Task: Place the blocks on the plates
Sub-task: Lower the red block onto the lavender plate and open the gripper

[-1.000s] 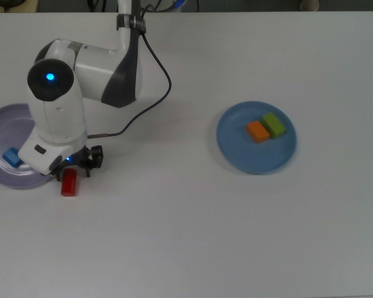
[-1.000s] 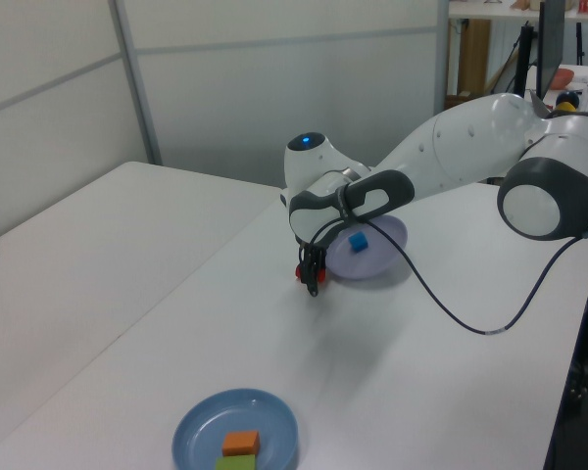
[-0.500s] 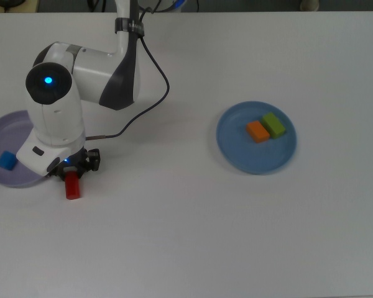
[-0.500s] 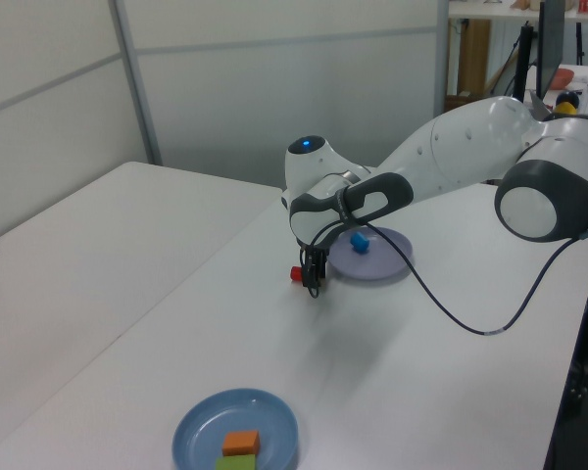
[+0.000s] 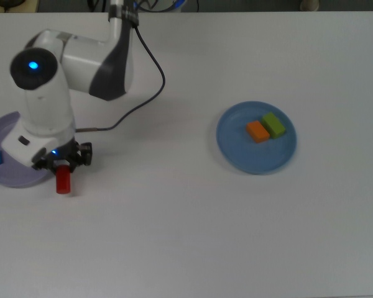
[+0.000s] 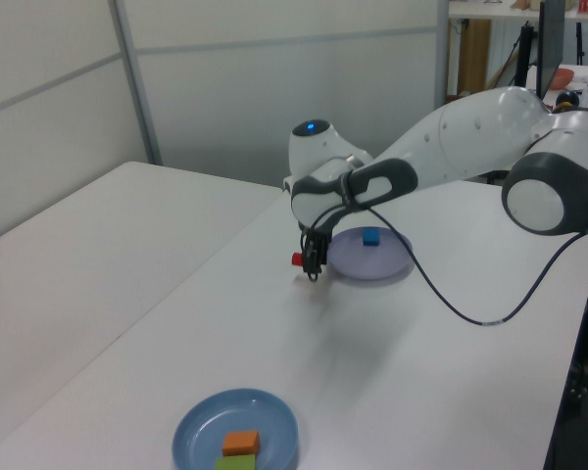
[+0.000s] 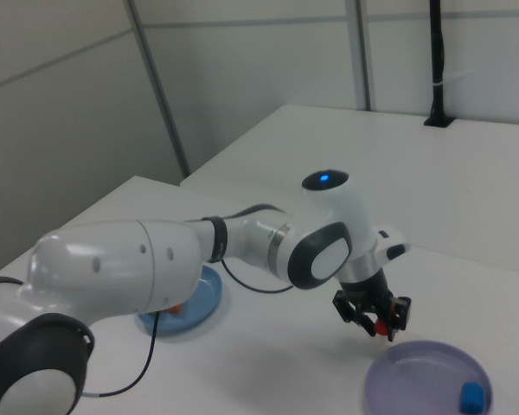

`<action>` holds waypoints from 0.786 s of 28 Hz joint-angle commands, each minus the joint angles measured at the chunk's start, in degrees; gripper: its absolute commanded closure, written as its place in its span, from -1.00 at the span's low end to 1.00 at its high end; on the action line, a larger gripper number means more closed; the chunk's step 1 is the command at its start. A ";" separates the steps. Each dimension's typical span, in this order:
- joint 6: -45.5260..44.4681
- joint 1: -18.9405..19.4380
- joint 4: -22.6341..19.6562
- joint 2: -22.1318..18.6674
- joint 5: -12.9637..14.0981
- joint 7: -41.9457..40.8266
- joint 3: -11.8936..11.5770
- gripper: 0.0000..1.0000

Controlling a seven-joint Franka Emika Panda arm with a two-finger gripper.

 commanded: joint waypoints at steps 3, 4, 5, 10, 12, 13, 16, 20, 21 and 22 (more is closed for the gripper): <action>-8.77 -3.78 -1.65 -7.07 3.32 -4.49 -0.59 1.00; -9.31 -4.23 -1.65 -7.16 3.32 -4.94 -1.03 1.00; -9.57 -4.58 -1.74 -7.16 3.32 -5.38 -1.55 1.00; -10.54 -5.46 -3.49 -6.90 3.32 -7.92 -4.72 1.00; -10.89 -5.55 -4.72 -6.81 3.23 -8.72 -5.25 1.00; -10.89 -5.55 -5.34 -6.72 3.23 -8.72 -5.34 1.00; -11.07 -5.37 -6.48 -6.63 3.32 -7.23 -5.34 1.00; -11.51 -5.37 -6.31 -6.63 5.33 -0.93 -5.25 0.63; -11.60 -5.37 -6.31 -6.63 5.78 -0.38 -5.16 0.57; -11.60 -5.37 -6.31 -6.63 6.13 0.06 -5.16 0.48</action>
